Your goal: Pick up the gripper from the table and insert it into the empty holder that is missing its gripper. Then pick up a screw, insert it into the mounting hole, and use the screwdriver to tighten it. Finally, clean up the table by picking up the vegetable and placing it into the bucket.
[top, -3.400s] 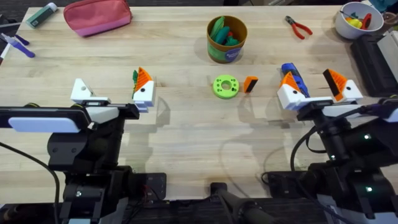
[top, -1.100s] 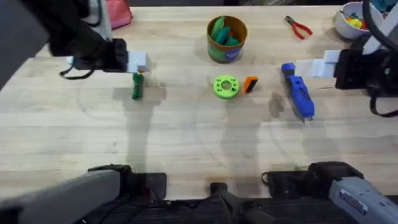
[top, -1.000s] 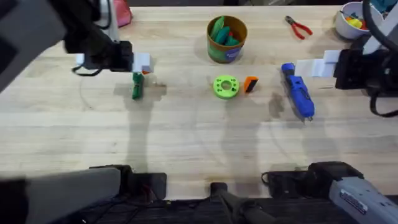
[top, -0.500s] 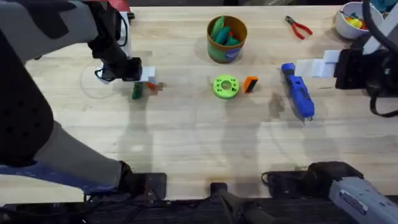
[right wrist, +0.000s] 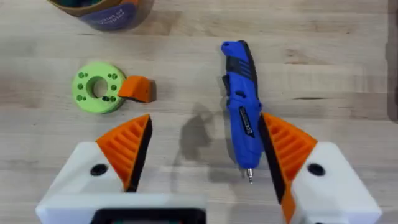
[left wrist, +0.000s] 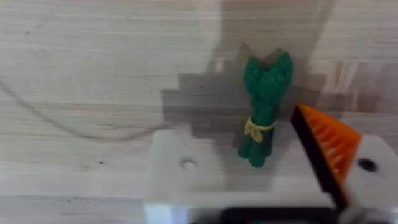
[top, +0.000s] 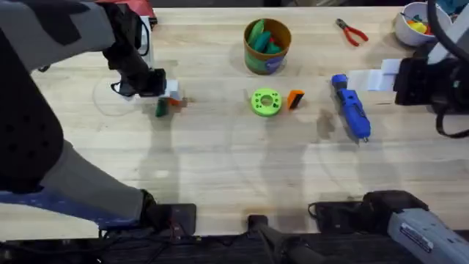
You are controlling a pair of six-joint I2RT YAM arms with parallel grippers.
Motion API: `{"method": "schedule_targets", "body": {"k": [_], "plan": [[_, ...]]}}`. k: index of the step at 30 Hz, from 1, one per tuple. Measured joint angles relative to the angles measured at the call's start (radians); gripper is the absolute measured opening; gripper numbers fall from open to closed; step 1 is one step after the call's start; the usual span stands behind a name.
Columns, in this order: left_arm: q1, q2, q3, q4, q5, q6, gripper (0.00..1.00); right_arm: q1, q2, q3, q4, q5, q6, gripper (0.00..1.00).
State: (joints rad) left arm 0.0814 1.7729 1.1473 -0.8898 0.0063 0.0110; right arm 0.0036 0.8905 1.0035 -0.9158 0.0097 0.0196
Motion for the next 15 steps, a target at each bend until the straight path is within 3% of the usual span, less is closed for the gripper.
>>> {"method": "schedule_targets", "body": {"k": [2,5,6,15], "plan": [[0.000,0.000,0.000,0.000,-0.001,0.002,0.558,0.000,0.000,0.000,0.000,0.000,0.000,0.994],[0.000,0.000,0.000,0.001,0.000,0.004,0.086,0.000,0.000,0.000,0.000,0.000,0.000,0.994],[0.000,0.000,0.000,0.001,-0.002,0.007,0.023,0.000,0.000,0.000,0.000,0.000,0.000,0.994],[0.000,0.000,0.000,0.008,-0.003,0.008,0.017,0.000,0.000,0.000,0.000,0.000,0.000,0.993]]}}
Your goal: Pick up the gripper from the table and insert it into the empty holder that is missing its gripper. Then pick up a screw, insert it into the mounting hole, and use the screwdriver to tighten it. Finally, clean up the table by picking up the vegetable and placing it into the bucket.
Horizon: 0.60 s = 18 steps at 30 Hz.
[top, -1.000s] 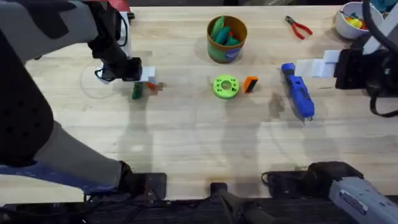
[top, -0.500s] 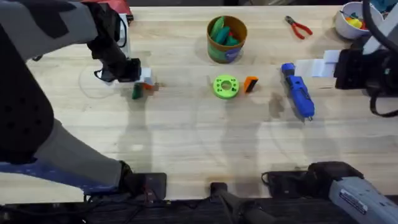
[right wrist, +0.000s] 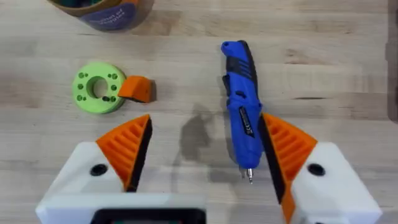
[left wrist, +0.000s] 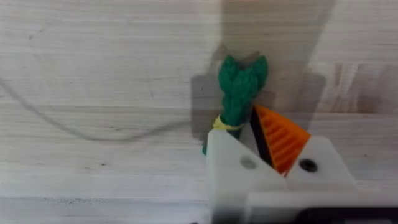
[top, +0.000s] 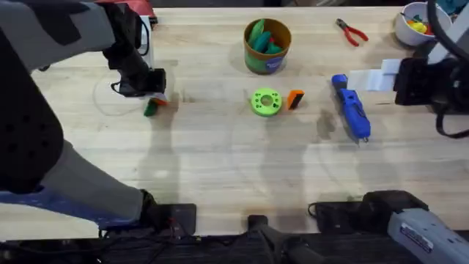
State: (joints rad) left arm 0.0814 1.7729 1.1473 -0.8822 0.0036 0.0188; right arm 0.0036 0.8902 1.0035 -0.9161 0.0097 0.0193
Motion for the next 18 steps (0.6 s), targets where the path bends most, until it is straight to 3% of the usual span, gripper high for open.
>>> {"method": "schedule_targets", "body": {"k": [9,18], "plan": [[0.000,0.000,0.012,0.013,0.007,0.000,0.017,0.000,0.000,0.000,0.000,0.000,0.000,0.994],[0.000,-0.093,0.214,-0.110,0.011,0.000,0.017,0.000,0.000,0.000,0.000,0.000,0.000,0.994]]}}
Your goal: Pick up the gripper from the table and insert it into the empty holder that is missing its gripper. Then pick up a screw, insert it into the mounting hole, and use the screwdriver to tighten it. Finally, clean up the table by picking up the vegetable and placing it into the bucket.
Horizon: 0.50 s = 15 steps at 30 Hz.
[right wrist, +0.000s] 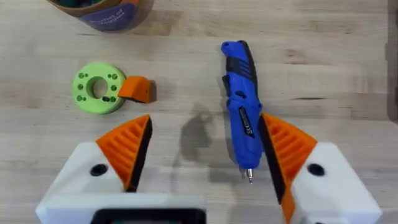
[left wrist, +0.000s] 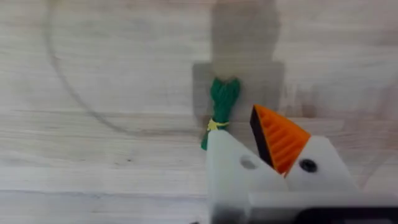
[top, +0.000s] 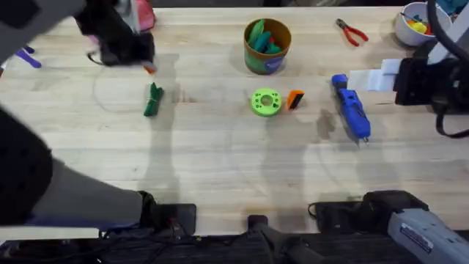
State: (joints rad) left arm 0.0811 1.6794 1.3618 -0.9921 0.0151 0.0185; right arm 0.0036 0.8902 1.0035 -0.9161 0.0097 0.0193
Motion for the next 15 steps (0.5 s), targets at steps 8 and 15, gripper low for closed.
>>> {"method": "schedule_targets", "body": {"k": [8,15], "plan": [[0.000,-0.068,0.061,-0.024,0.000,0.000,0.017,0.000,0.000,0.000,0.000,0.000,0.000,0.993],[0.000,-0.059,0.061,-0.026,0.000,0.004,0.150,0.000,0.000,0.000,0.000,0.000,0.000,0.989]]}}
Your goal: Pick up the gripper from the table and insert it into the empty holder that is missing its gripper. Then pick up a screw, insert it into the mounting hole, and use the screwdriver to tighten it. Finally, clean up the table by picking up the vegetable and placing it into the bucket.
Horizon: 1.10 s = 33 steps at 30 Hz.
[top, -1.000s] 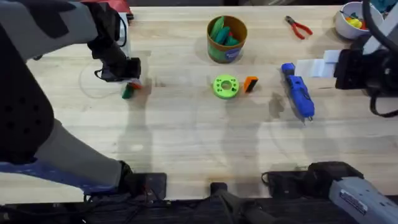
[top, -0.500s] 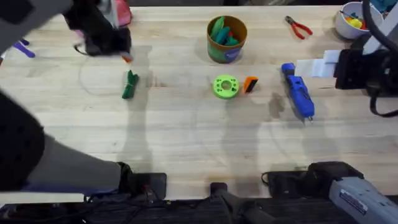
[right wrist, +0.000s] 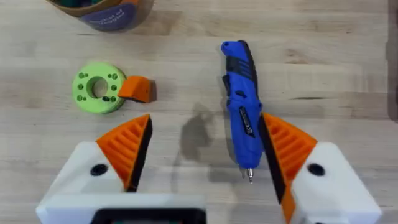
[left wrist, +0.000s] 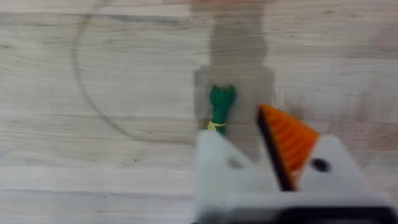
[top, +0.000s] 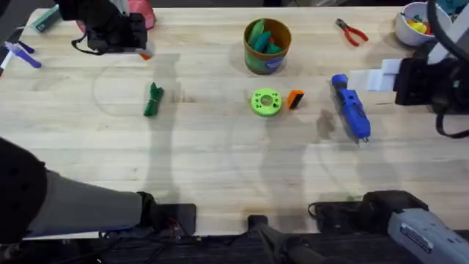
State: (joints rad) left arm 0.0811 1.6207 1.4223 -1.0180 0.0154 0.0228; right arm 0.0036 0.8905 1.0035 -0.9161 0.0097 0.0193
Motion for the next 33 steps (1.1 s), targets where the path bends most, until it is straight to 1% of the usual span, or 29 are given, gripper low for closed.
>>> {"method": "schedule_targets", "body": {"k": [3,5,6,7,12,17,20,22,26,29,33], "plan": [[0.000,0.001,0.000,-0.003,-0.001,0.000,0.634,0.000,0.000,0.000,0.000,0.000,0.000,0.992],[0.000,0.001,0.000,-0.004,0.000,-0.001,0.924,0.000,0.000,0.000,0.000,0.000,0.000,0.993],[0.000,0.001,0.000,-0.004,0.000,-0.003,0.967,0.000,0.000,0.000,0.000,0.000,0.000,0.994],[0.000,0.001,0.000,-0.004,0.000,-0.002,0.981,0.000,0.000,0.000,0.000,0.000,0.000,0.994],[0.000,-0.020,0.000,-0.029,0.000,-0.002,0.985,0.000,0.000,0.000,0.000,0.000,0.000,0.994],[0.000,-0.128,0.000,-0.096,0.005,-0.001,0.985,0.000,0.000,0.000,0.000,0.000,0.000,0.994],[0.000,-0.224,-0.019,-0.119,0.014,0.000,0.985,0.000,0.000,0.000,0.000,0.000,0.000,0.994],[0.000,-0.302,-0.050,-0.129,0.026,0.000,0.985,0.000,0.000,0.000,0.000,0.000,0.000,0.993],[0.000,-0.455,-0.096,-0.142,0.074,0.000,0.985,0.000,0.000,0.000,0.000,0.000,0.000,0.993],[0.000,-0.563,-0.100,-0.144,0.096,0.000,0.985,0.000,0.000,0.000,0.000,0.000,0.000,0.994],[0.000,-0.705,-0.100,-0.143,0.098,0.012,0.985,0.000,0.000,0.000,-0.001,0.000,0.000,0.994]]}}
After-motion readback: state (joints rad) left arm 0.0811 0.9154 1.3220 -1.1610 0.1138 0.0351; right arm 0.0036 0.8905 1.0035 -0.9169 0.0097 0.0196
